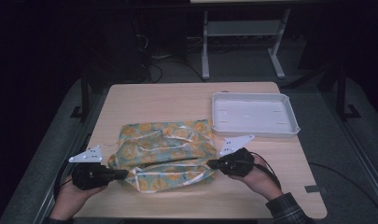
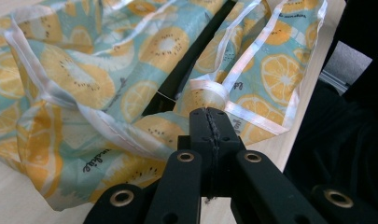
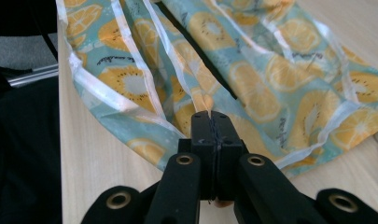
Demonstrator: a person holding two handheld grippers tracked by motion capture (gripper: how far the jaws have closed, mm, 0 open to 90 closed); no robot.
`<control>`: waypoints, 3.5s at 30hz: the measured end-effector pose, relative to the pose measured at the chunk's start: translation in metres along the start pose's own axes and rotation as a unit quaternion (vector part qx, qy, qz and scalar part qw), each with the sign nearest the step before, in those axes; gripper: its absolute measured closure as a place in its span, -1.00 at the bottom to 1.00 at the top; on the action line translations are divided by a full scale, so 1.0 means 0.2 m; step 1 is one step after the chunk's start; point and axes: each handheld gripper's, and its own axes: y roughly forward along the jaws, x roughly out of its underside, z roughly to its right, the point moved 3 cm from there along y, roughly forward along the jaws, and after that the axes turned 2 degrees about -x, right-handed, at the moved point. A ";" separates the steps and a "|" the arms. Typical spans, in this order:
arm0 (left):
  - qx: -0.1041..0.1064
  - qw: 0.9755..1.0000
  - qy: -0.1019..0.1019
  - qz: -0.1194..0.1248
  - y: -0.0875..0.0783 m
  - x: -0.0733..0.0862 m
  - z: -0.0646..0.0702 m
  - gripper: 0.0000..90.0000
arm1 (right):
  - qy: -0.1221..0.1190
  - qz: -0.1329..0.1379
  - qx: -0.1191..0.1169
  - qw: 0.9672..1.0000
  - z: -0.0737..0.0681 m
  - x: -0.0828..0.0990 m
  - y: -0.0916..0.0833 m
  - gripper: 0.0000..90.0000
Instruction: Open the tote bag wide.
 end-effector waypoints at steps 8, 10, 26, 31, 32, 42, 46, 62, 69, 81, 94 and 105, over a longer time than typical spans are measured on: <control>0.015 1.000 0.008 -0.021 0.03 0.04 0.04 1.00 | 0.000 -0.010 -0.008 1.000 -0.04 0.05 0.00 0.97; 0.019 0.999 0.008 -0.029 0.04 0.05 0.05 1.00 | -0.001 -0.015 -0.011 1.000 -0.05 0.06 0.00 0.97; 0.020 0.993 0.017 -0.114 0.22 0.14 0.05 1.00 | -0.017 -0.082 -0.032 0.996 -0.08 0.19 0.14 0.97; -0.002 0.988 0.024 -0.150 0.27 0.17 0.03 1.00 | -0.020 -0.114 -0.033 0.993 -0.08 0.22 0.21 0.97; -0.002 0.988 0.023 -0.151 0.27 0.17 0.02 1.00 | -0.023 -0.119 -0.031 0.992 -0.08 0.23 0.22 0.97; -0.006 0.985 0.023 -0.170 0.31 0.20 0.00 0.99 | -0.027 -0.136 -0.032 0.990 -0.09 0.24 0.26 0.96; -0.008 0.987 0.020 -0.159 0.29 0.19 0.01 0.82 | -0.029 -0.137 -0.032 0.990 -0.09 0.24 0.26 0.96; -0.031 0.996 0.067 -0.057 0.14 -0.08 0.06 0.15 | -0.027 -0.137 -0.034 0.990 -0.09 0.24 0.26 0.96; -0.049 0.992 0.081 -0.078 0.25 -0.11 0.01 -0.07 | -0.027 -0.137 -0.036 0.990 -0.09 0.24 0.26 0.96; -0.075 0.987 0.085 -0.112 0.31 -0.04 -0.02 -0.24 | -0.028 -0.137 -0.038 0.989 -0.09 0.24 0.26 0.96; -0.082 0.986 0.073 -0.128 0.35 -0.02 -0.04 0.18 | -0.028 -0.137 -0.038 0.989 -0.09 0.24 0.26 0.96; -0.044 0.997 0.042 -0.056 0.23 -0.14 -0.05 0.94 | -0.026 -0.137 -0.039 0.989 -0.09 0.25 0.26 0.96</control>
